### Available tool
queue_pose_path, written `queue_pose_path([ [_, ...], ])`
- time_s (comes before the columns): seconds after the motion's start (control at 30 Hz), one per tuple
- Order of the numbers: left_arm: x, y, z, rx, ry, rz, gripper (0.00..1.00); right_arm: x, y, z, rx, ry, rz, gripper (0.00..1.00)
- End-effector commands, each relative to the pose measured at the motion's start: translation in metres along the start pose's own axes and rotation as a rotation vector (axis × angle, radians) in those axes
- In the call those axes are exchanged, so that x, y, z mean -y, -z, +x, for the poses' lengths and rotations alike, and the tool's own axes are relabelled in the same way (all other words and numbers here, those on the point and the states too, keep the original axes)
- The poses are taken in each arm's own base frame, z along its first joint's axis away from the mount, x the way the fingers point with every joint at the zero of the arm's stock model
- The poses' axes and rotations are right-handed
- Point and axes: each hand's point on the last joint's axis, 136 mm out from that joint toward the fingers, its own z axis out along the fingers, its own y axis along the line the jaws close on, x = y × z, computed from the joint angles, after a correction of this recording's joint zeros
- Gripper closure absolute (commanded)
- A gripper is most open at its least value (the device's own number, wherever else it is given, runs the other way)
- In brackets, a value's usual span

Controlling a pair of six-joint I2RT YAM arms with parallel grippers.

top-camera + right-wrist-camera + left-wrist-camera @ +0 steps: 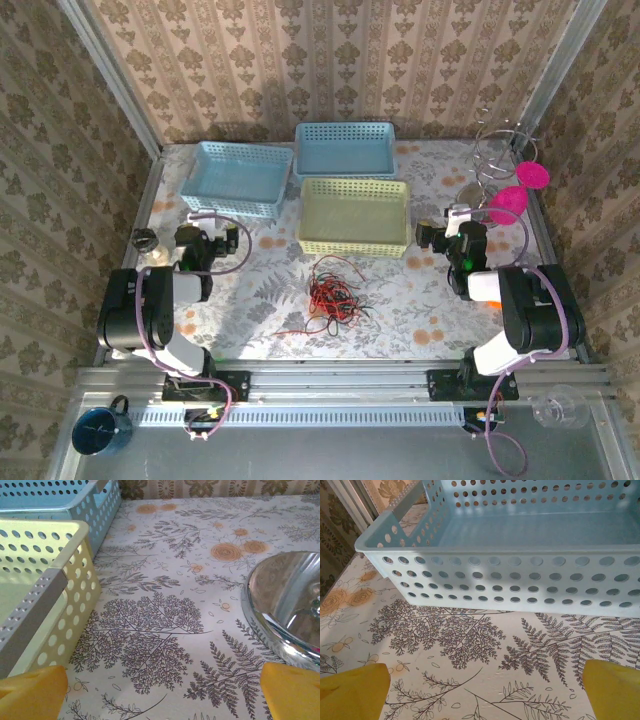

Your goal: Untangle the cables

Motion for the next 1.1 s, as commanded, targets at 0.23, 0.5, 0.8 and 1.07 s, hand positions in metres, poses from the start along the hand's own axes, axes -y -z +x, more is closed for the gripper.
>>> queue_pose_path([
  [0.23,0.0014,0.0006,-0.0077,0.025,0.003,-0.001,0.0,0.0019,-0.0006,-0.0106,0.026,0.0,0.02,0.0],
  [0.5,0.0013,0.0004,-0.0075,0.024,0.004,-0.001,0.0,0.0019,-0.0006,-0.0105,0.026,0.0,0.02,0.0],
  [0.8,0.0008,0.001,-0.0083,0.028,0.005,-0.003,0.0,0.0016,-0.0001,-0.01,0.027,0.009,0.029,0.0],
  [1.07,0.001,0.0011,-0.008,0.028,0.005,-0.003,0.0,0.0014,0.0003,-0.0105,0.029,0.014,0.036,0.0],
])
